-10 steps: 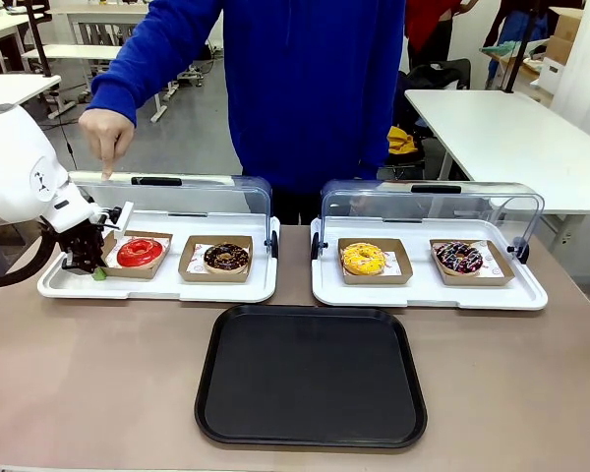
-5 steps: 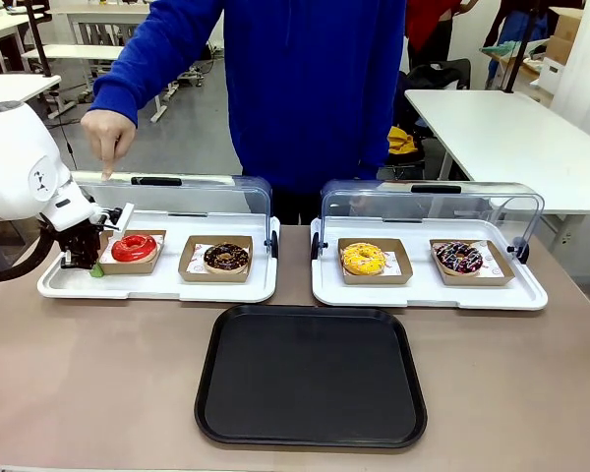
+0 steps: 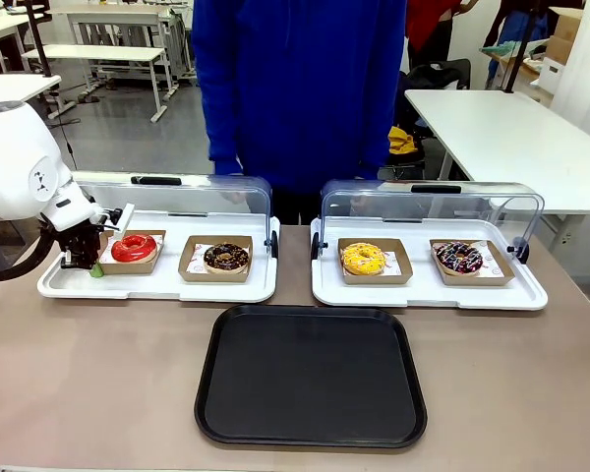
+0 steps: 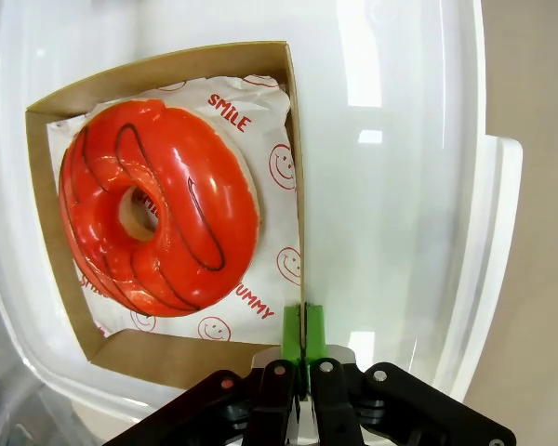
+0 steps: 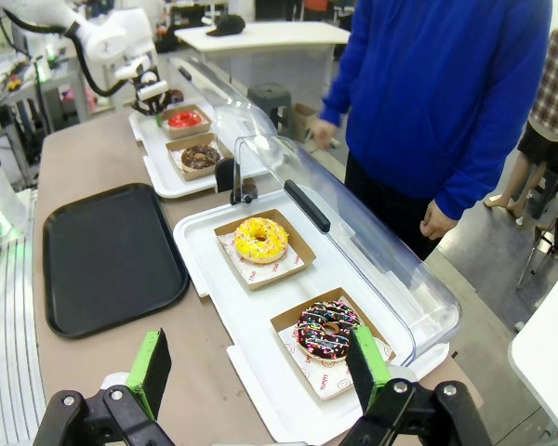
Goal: Move the first donut from the left to the tray.
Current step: Pick up the Paper togo box containing the Donut indicated by the person and place it on the Handle tray.
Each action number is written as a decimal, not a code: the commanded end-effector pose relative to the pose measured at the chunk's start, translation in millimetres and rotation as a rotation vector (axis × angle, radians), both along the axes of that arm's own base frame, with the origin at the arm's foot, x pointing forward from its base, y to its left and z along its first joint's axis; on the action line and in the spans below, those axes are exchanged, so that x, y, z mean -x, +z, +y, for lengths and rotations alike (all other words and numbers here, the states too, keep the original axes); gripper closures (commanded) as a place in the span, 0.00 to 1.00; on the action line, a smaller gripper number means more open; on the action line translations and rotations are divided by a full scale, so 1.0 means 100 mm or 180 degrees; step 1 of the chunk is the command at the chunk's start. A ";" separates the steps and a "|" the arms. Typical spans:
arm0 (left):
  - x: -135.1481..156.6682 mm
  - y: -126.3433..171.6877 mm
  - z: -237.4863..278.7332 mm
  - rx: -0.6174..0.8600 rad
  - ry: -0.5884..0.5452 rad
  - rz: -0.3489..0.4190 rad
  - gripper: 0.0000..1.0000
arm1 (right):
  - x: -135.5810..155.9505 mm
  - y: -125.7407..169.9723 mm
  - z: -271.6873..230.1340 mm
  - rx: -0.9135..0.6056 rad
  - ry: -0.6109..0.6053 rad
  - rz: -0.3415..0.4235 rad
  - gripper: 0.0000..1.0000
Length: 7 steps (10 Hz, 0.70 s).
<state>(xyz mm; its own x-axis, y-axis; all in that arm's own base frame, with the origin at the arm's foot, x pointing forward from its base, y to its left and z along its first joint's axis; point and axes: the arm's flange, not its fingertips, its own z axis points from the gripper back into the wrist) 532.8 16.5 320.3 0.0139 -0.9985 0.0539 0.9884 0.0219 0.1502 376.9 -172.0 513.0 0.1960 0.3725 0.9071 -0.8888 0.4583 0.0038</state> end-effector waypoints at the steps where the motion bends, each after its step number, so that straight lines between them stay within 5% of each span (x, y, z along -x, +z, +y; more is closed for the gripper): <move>1: 0.00 0.00 0.00 0.0000 0.0000 0.0001 0.98 | -0.03 0.01 0.00 -0.0051 0.0027 -0.0116 0.00; 5: 0.36 0.53 -0.34 0.0123 0.0135 -0.0571 0.98 | -0.03 0.01 0.00 -0.0051 0.0027 -0.0116 0.00; 7: 0.56 0.68 -0.61 0.0150 0.0079 -0.0655 0.98 | -0.03 0.01 0.00 -0.0051 0.0027 -0.0116 0.00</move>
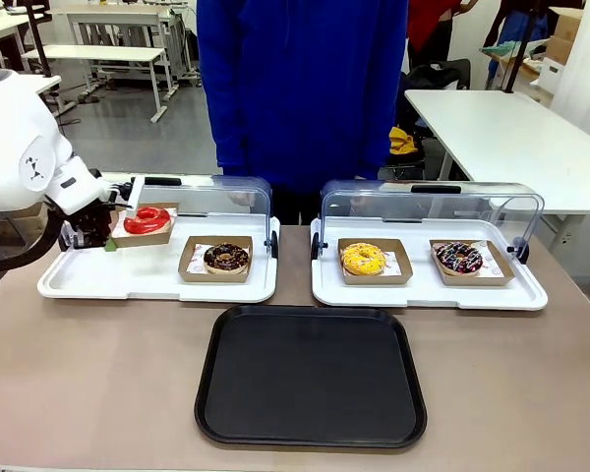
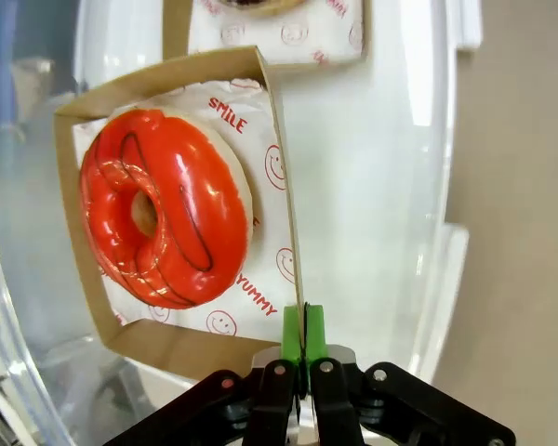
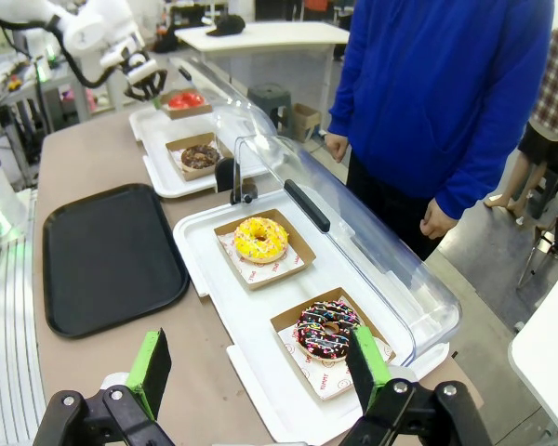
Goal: Move the first donut from the left to the tray.
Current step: Pick up the Paper togo box containing the Donut indicated by the person and place it on the Handle tray.
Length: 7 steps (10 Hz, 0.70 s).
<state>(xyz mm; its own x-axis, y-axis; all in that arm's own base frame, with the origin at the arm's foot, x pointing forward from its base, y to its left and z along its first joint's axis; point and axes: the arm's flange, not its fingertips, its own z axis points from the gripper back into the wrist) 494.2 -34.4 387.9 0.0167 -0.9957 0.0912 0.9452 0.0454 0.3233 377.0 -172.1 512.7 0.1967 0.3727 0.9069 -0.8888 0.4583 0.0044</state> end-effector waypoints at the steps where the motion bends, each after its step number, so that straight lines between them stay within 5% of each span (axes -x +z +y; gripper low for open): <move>1: 0.33 0.07 -0.28 0.0069 -0.0022 -0.0081 0.98 | -0.03 0.01 0.00 -0.0052 0.0028 -0.0118 0.00; 7: 1.30 0.08 -1.42 0.0038 -0.0449 0.0018 0.98 | -0.03 0.01 0.00 -0.0052 0.0028 -0.0118 0.00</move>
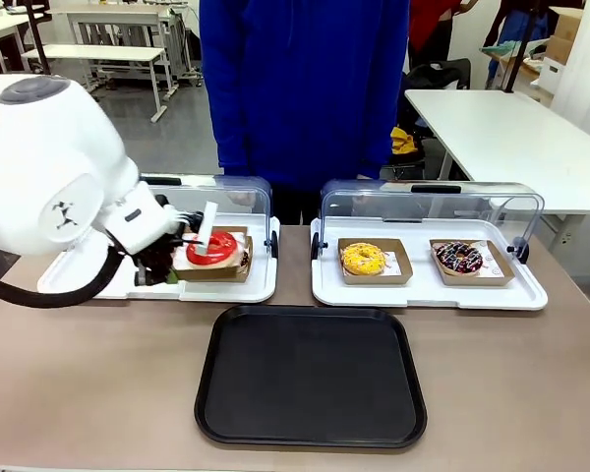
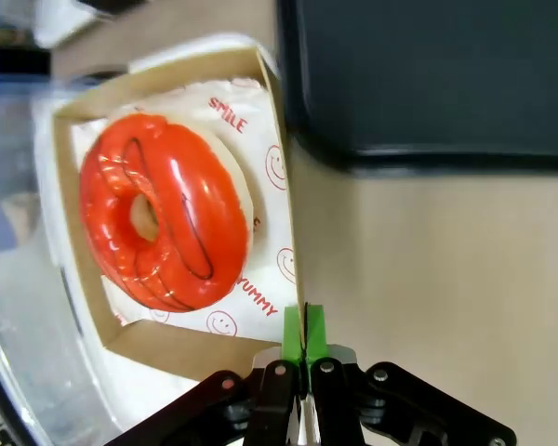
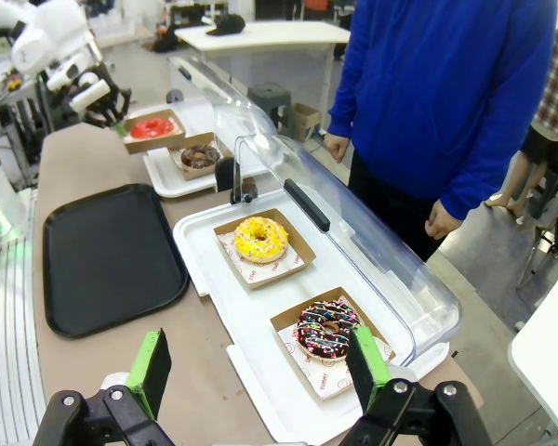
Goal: Move the first donut from the left to the tray.
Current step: Pick up the Paper togo box containing the Donut indicated by the person and place it on the Handle tray.
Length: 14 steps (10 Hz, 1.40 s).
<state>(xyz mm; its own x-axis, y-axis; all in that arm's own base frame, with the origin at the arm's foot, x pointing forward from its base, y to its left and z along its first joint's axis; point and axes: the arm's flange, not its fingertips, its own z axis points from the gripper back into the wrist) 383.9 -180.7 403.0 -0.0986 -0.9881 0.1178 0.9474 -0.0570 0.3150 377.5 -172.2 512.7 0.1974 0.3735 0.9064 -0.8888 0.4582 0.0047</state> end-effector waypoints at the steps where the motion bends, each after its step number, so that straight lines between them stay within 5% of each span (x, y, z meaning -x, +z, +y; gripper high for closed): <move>1: 0.26 -0.10 -0.02 -0.0043 -0.0056 0.0013 0.98 | -0.02 0.01 0.00 -0.0055 0.0027 -0.0121 0.00; 2: 0.10 0.01 0.15 -0.0320 0.0102 -0.0177 0.98 | -0.02 0.01 0.00 -0.0055 0.0027 -0.0121 0.00; 3: 0.07 -0.01 -0.14 -0.0002 -0.0087 0.0020 0.98 | -0.02 0.01 0.00 -0.0055 0.0027 -0.0121 0.00; 5: 0.05 0.00 -0.10 -0.0095 -0.0071 -0.0029 0.98 | -0.02 0.01 0.00 -0.0055 0.0027 -0.0121 0.00; 7: 0.47 -0.15 -0.72 0.0067 -0.0349 -0.0247 0.98 | -0.02 0.01 0.00 -0.0055 0.0027 -0.0121 0.00; 11: 1.04 -0.49 -1.65 0.0040 -0.0330 -0.0031 0.98 | -0.02 0.01 0.00 -0.0055 0.0027 -0.0121 0.00; 14: 1.41 -0.60 -1.89 -0.0046 -0.0248 -0.0007 0.98 | -0.02 0.01 0.00 -0.0055 0.0027 -0.0121 0.00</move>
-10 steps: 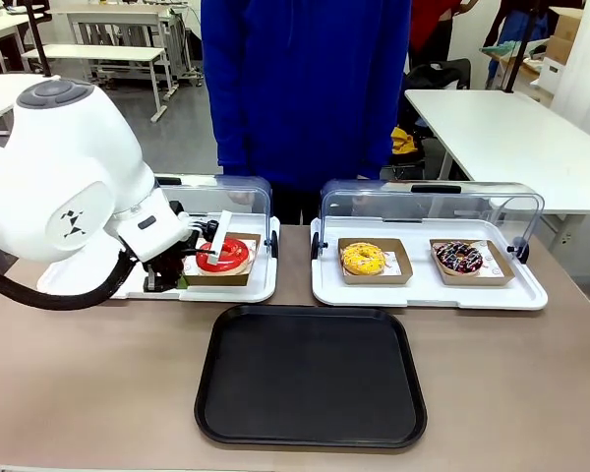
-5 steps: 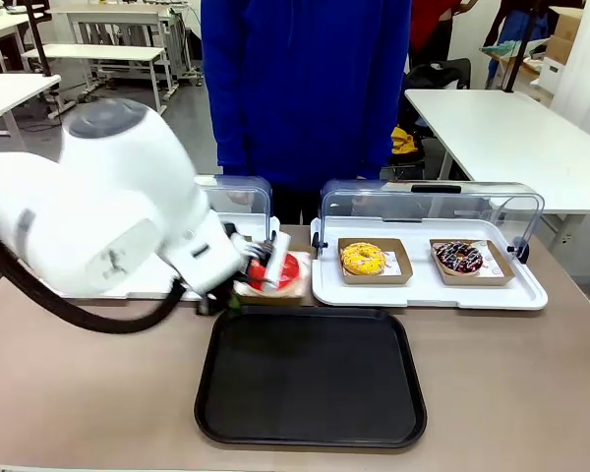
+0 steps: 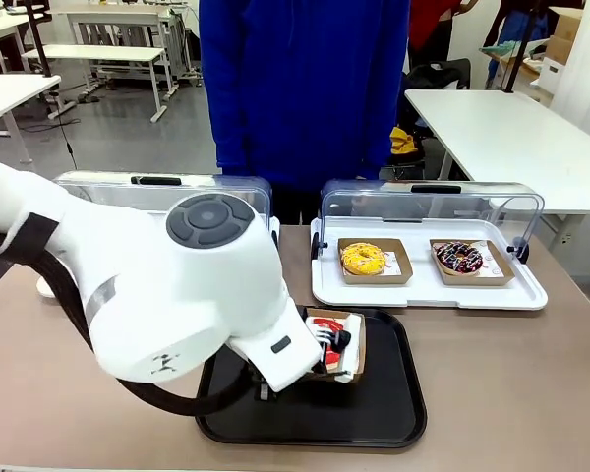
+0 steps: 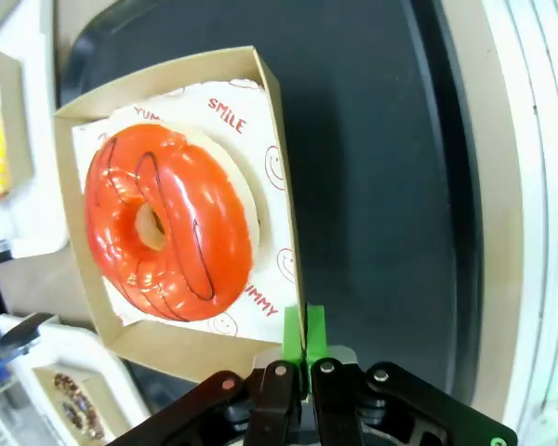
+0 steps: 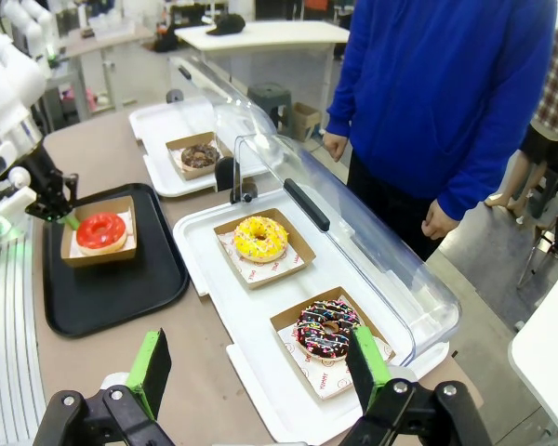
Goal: Move the first donut from the left to the tray.
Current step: Pick up the Paper togo box containing the Donut indicated by the person and place it on the Handle tray.
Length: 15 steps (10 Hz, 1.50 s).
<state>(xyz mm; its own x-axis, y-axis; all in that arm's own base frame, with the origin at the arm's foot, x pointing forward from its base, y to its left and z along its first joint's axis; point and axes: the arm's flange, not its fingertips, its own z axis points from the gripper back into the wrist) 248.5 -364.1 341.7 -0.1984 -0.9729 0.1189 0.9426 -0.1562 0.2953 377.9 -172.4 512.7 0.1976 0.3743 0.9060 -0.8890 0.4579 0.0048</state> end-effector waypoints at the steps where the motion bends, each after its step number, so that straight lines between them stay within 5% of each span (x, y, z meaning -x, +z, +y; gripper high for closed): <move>1: 0.15 0.01 -0.08 -0.0067 0.0127 -0.0097 0.98 | -0.02 0.01 0.01 -0.0057 0.0026 -0.0122 0.00; 13: 0.01 -0.33 -0.02 -0.0220 0.0292 0.0275 0.98 | -0.02 0.01 0.01 -0.0057 0.0026 -0.0122 0.00; 14: 0.03 -0.32 -0.01 -0.0210 0.0268 0.0224 0.41 | -0.02 0.01 0.01 -0.0057 0.0026 -0.0122 0.00; 15: 0.04 -0.26 -0.01 -0.0215 0.0277 0.0196 0.41 | -0.02 0.01 0.01 -0.0057 0.0026 -0.0122 0.00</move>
